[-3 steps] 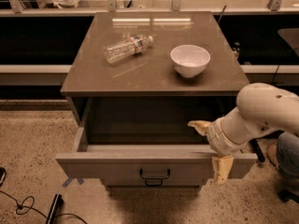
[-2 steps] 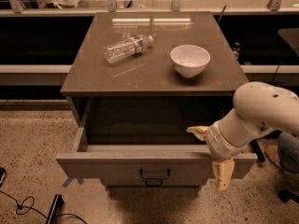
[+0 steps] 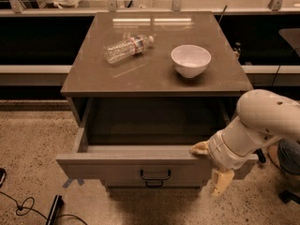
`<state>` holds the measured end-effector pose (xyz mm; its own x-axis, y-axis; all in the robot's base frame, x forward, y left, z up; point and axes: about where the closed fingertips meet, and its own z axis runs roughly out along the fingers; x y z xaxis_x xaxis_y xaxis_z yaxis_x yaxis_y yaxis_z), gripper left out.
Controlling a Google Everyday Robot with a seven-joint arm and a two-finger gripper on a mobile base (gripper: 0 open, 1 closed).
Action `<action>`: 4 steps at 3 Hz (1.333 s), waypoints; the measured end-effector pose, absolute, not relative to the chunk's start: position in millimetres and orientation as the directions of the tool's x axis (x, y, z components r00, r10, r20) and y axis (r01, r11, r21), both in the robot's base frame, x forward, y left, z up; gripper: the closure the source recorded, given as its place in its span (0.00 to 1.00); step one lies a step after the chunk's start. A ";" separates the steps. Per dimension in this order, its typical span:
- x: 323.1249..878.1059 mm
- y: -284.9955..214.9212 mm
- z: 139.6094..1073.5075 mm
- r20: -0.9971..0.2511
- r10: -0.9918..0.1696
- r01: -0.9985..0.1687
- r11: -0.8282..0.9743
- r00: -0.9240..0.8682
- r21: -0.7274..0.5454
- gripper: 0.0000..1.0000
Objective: Open top drawer
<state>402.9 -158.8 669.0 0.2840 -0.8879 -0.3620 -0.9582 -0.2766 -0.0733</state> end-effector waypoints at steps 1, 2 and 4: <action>394.2 -159.0 667.8 -0.382 -0.884 -0.962 -0.268 0.270 -0.061 0.33; 388.7 -158.7 669.8 -0.394 -0.879 -0.962 -0.270 0.268 -0.052 0.37; 383.0 -151.7 678.7 -0.419 -0.859 -0.952 -0.302 0.293 -0.047 0.41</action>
Offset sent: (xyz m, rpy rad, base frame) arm -0.0201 -0.0003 0.0021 0.0418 0.0464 -0.0058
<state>383.0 -151.7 678.7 0.2932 -0.8591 -0.4194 -0.9522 -0.3020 -0.0470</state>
